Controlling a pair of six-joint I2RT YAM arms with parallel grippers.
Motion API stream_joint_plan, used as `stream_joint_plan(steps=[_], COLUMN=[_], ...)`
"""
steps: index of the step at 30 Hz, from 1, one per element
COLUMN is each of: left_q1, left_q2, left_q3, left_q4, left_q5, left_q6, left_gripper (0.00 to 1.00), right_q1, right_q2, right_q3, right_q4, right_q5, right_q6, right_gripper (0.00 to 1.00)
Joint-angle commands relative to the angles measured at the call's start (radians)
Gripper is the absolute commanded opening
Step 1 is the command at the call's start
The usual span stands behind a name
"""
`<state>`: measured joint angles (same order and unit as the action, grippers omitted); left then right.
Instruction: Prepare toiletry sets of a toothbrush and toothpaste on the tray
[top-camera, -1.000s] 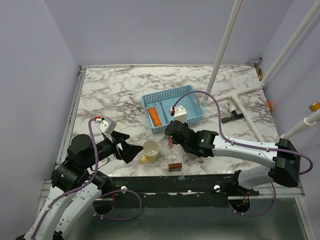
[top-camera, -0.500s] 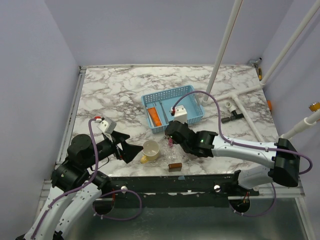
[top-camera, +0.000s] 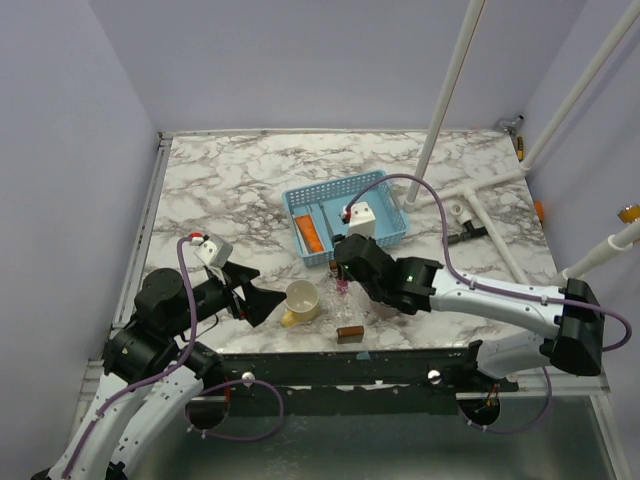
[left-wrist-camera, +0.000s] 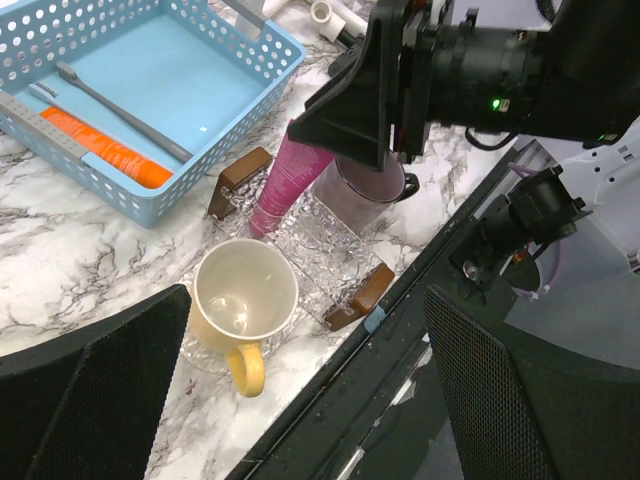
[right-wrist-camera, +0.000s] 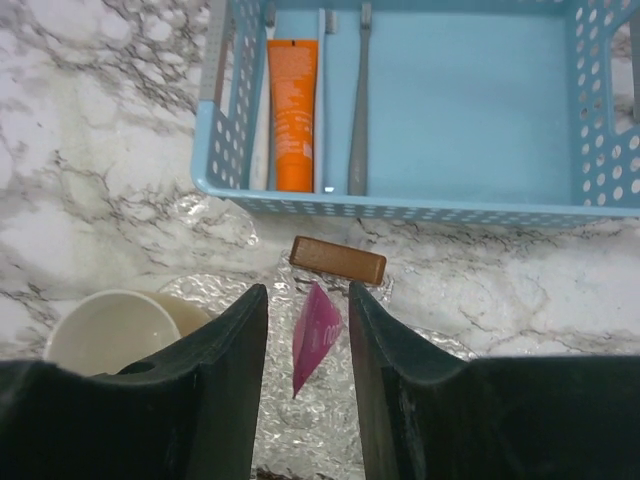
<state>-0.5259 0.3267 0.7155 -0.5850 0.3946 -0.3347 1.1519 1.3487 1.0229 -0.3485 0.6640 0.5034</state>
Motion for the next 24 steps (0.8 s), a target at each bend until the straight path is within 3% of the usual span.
stream_joint_plan(steps=[1,24], left_q1=[-0.003,-0.003], left_q2=[0.007,0.024], left_q3=[-0.01,-0.008], left_q4=[0.011,0.002], left_q5=[-0.013,-0.04], left_q6=[0.013,0.013], left_gripper=[0.99,0.99], right_q1=[-0.003,-0.297], right_q2=[0.013,0.466], right_q3=[0.104,0.517], right_q4=[0.0,-0.087], right_q5=[0.023,-0.339], right_q6=[-0.043,-0.163], right_gripper=[0.42,0.43])
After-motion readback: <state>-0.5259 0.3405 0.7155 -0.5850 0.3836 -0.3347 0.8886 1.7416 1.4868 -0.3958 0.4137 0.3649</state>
